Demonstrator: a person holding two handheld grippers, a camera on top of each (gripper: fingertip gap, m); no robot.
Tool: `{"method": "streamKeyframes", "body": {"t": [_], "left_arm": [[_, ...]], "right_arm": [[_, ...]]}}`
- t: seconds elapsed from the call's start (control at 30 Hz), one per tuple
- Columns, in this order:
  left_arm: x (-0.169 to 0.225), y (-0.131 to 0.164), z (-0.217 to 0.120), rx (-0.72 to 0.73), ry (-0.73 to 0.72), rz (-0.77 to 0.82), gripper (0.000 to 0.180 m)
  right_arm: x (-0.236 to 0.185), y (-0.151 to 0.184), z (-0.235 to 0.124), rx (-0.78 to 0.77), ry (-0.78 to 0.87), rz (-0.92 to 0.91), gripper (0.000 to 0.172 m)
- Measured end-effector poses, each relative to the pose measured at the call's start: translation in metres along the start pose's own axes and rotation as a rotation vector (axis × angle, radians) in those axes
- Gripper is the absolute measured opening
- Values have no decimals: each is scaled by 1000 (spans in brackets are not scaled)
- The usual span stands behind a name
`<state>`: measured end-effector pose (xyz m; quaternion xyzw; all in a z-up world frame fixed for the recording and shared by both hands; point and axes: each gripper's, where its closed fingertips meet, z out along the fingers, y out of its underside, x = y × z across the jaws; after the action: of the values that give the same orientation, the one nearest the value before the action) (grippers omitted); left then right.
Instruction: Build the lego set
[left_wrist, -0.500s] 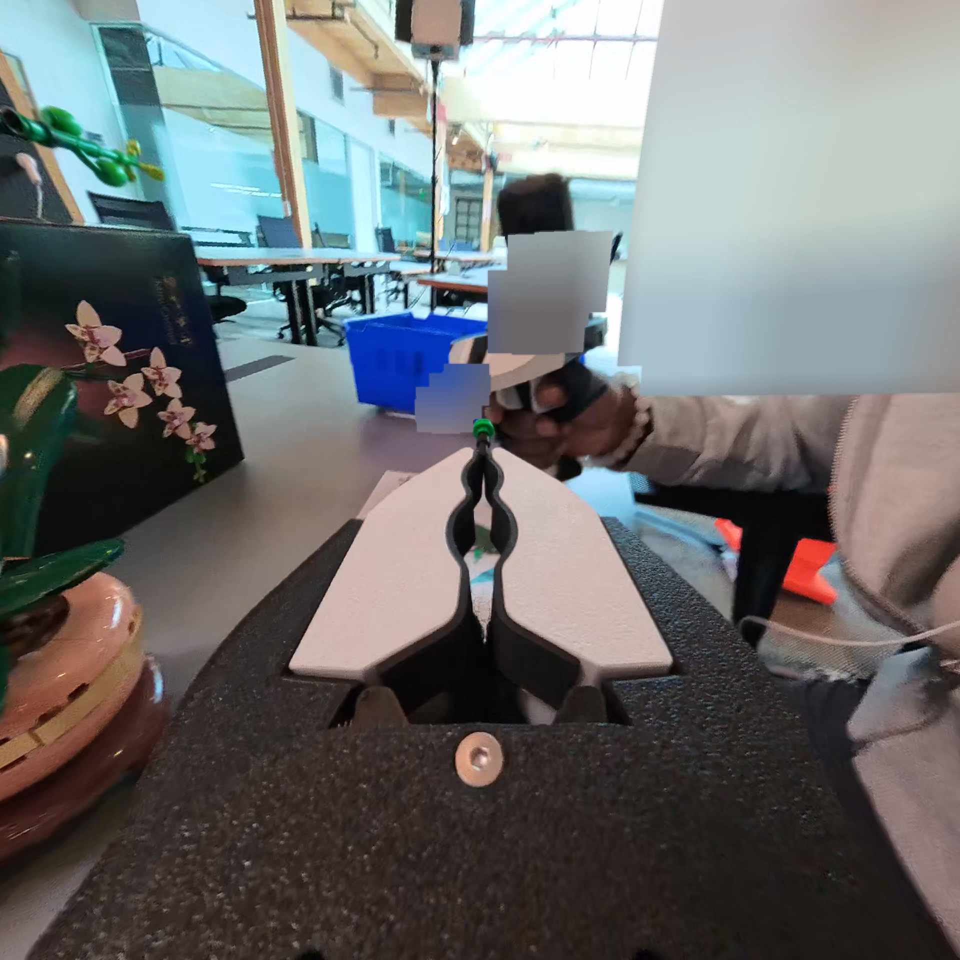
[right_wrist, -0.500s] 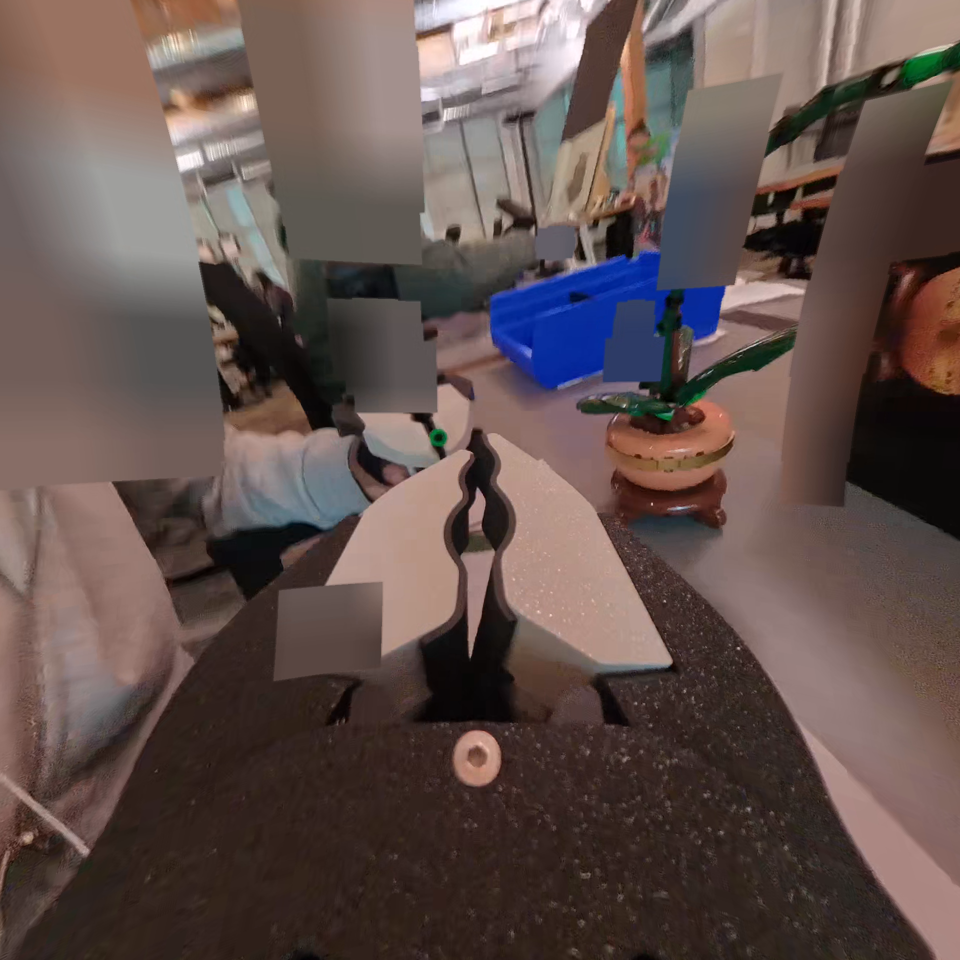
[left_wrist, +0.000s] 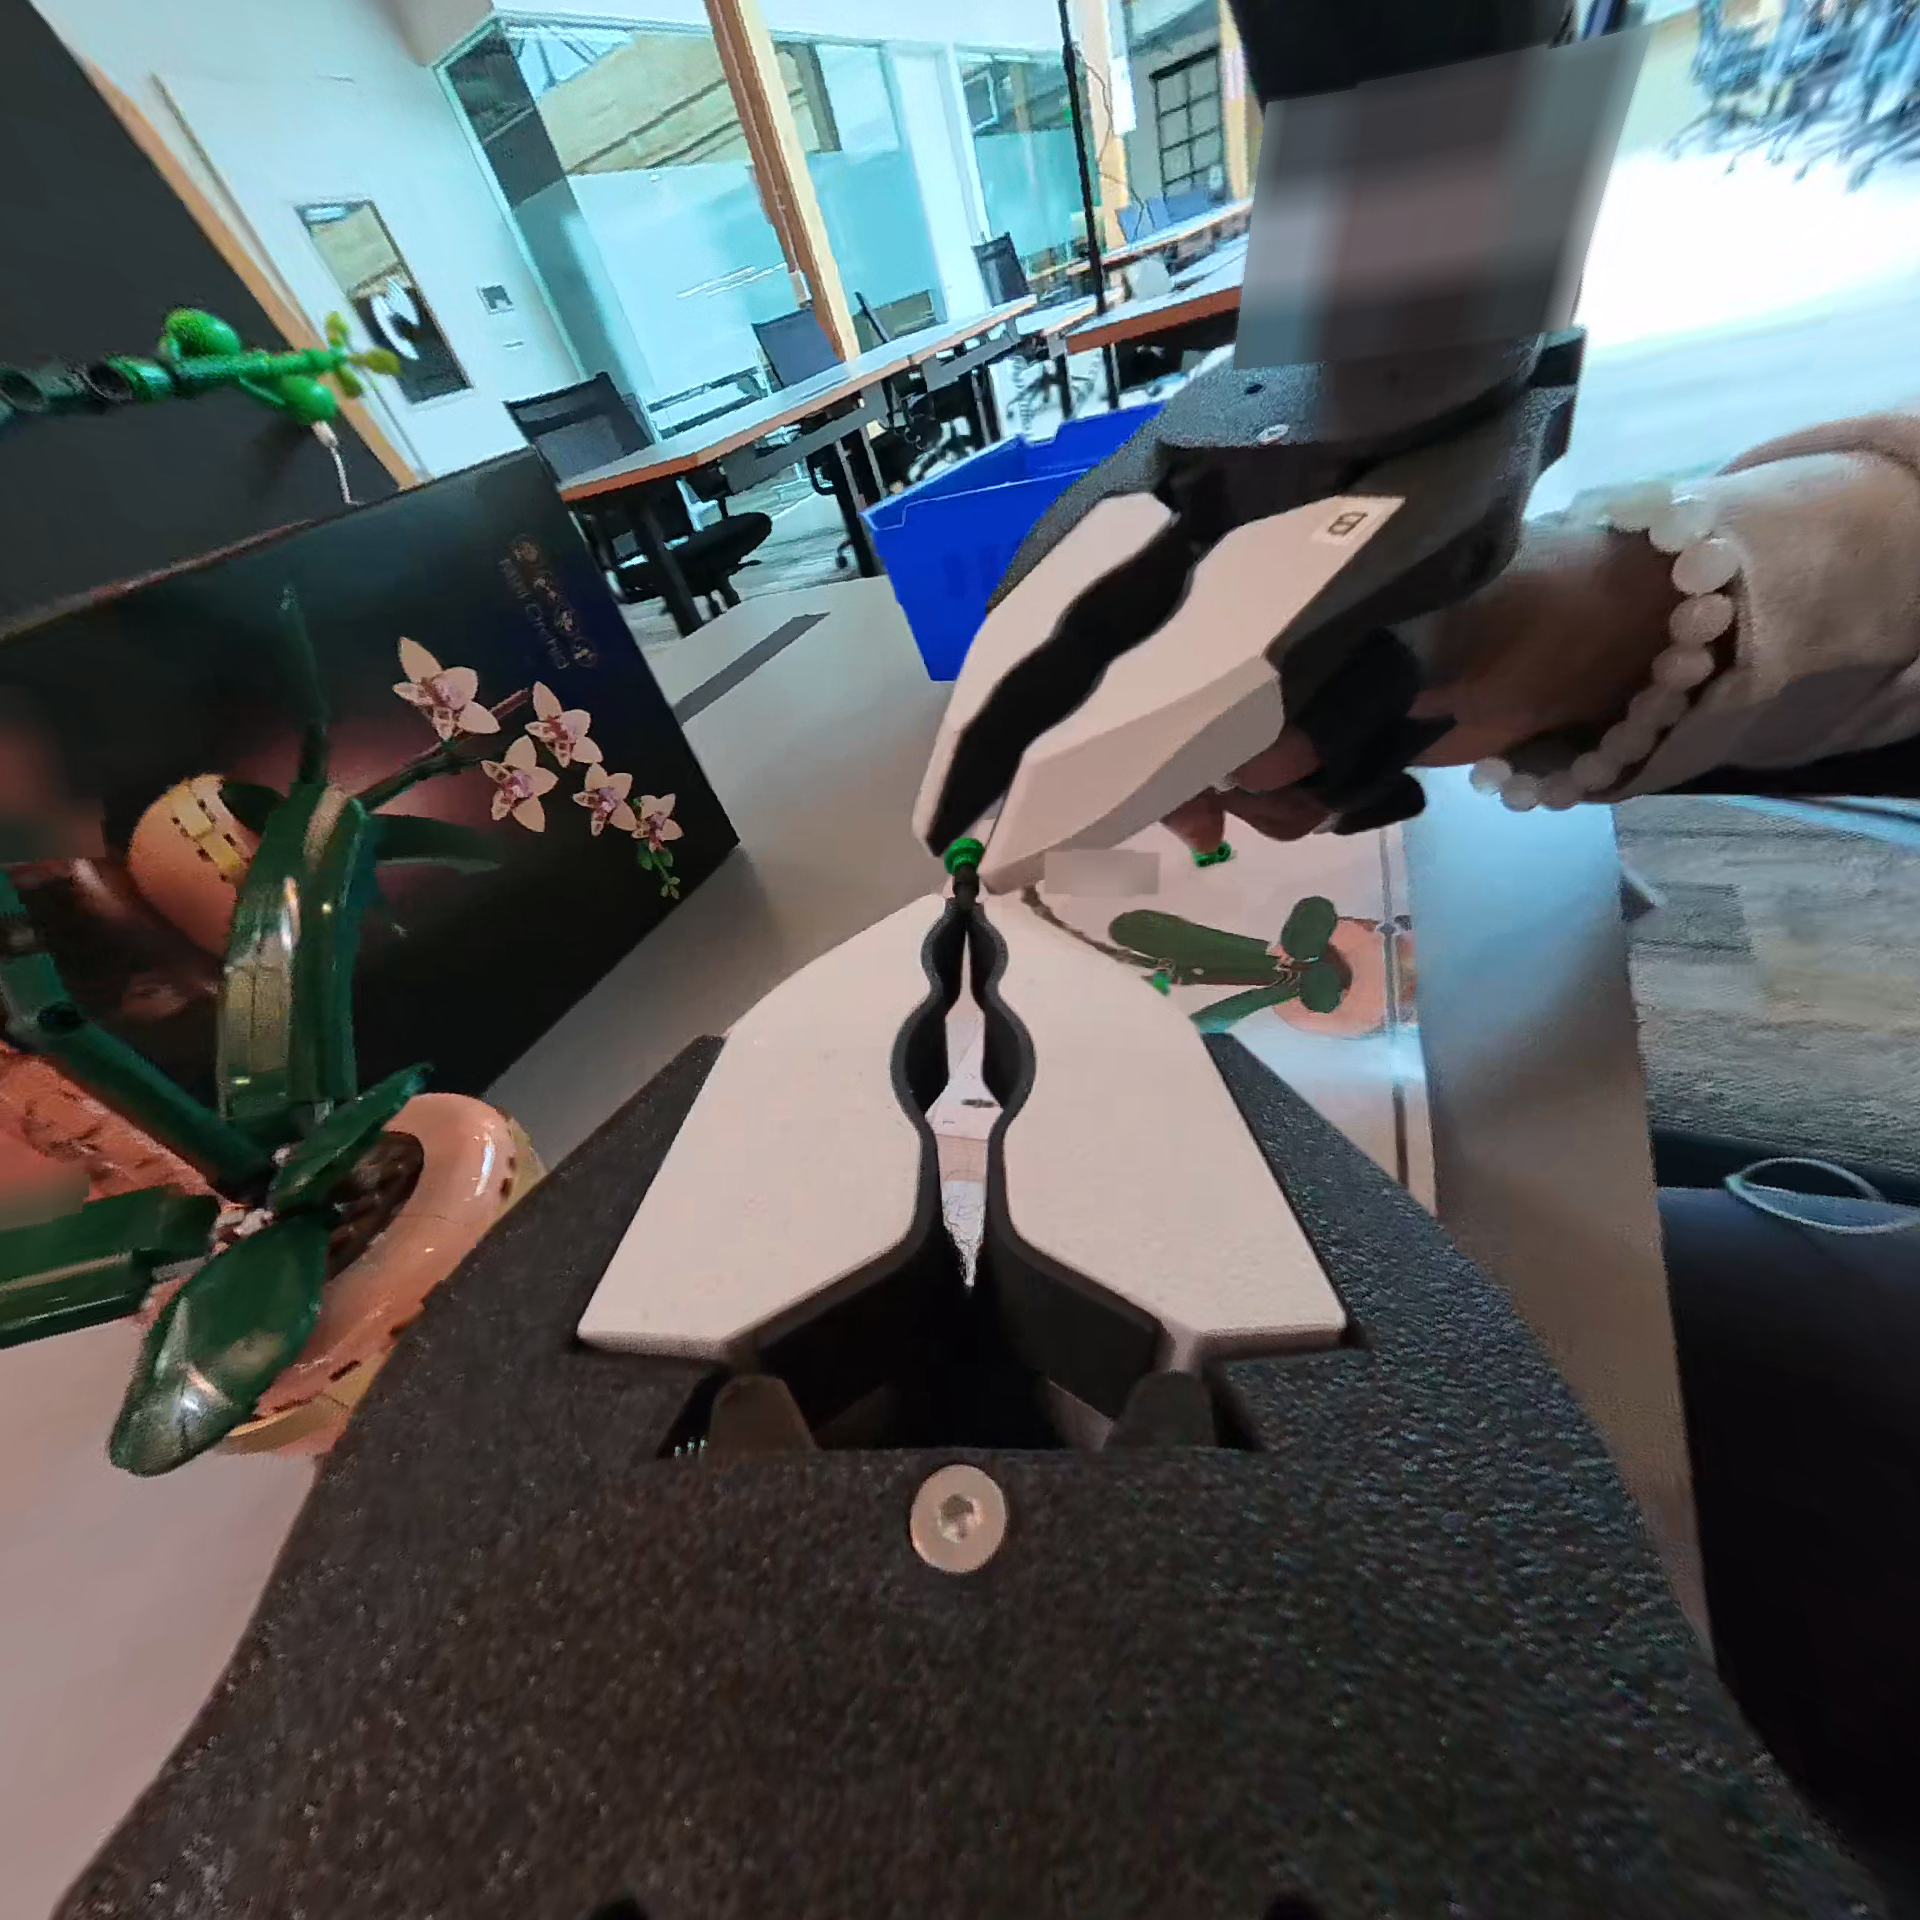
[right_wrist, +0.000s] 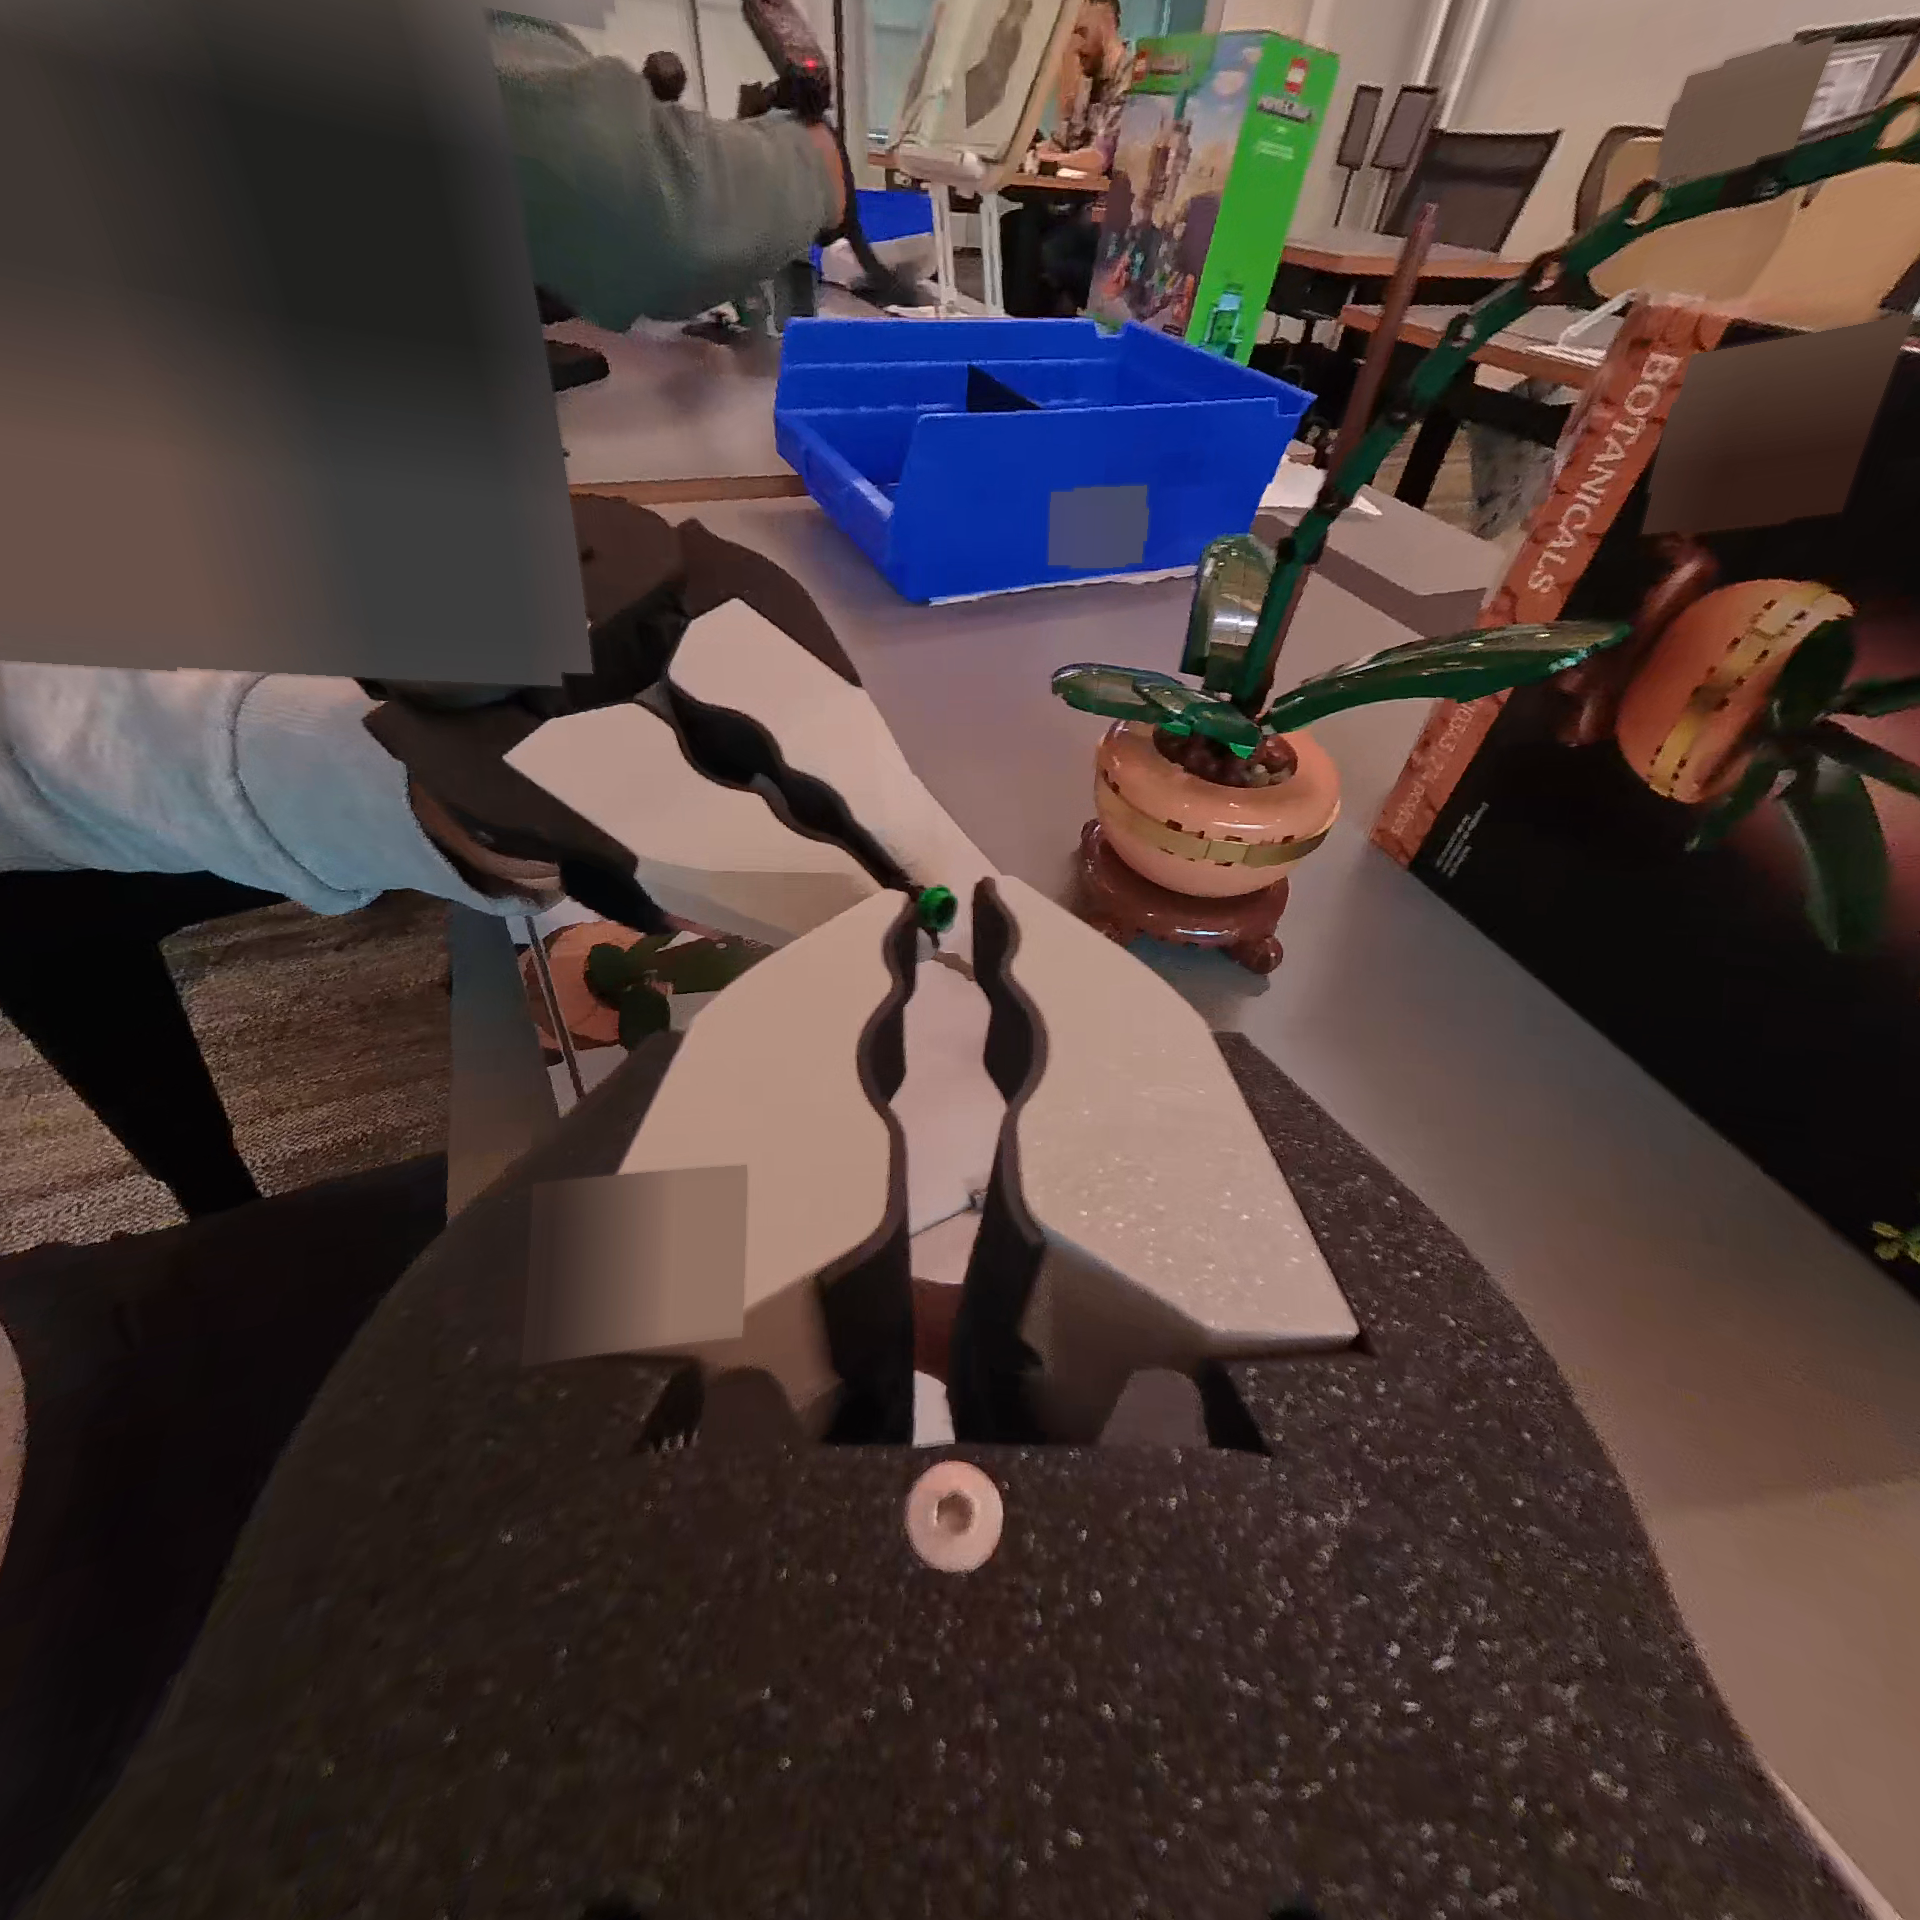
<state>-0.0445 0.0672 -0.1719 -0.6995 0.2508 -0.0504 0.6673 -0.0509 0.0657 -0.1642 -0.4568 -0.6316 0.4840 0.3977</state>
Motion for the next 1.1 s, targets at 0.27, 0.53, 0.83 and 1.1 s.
{"method": "streamKeyframes", "body": {"t": [0.27,0.53,0.83,1.1], "left_arm": [[5,-3,-3,-2,-43,257,0],[7,10,-2,-99,-69,477,0],[5,56,-4,-334,69,511,0],[16,91,-2,-457,163,487,0]], "right_arm": [[-8,0,-3,6,-75,4,3],[-7,13,-1,-79,-25,-76,2],[4,73,5,-381,-26,-65,0],[6,90,7,-418,-86,23,0]]}}
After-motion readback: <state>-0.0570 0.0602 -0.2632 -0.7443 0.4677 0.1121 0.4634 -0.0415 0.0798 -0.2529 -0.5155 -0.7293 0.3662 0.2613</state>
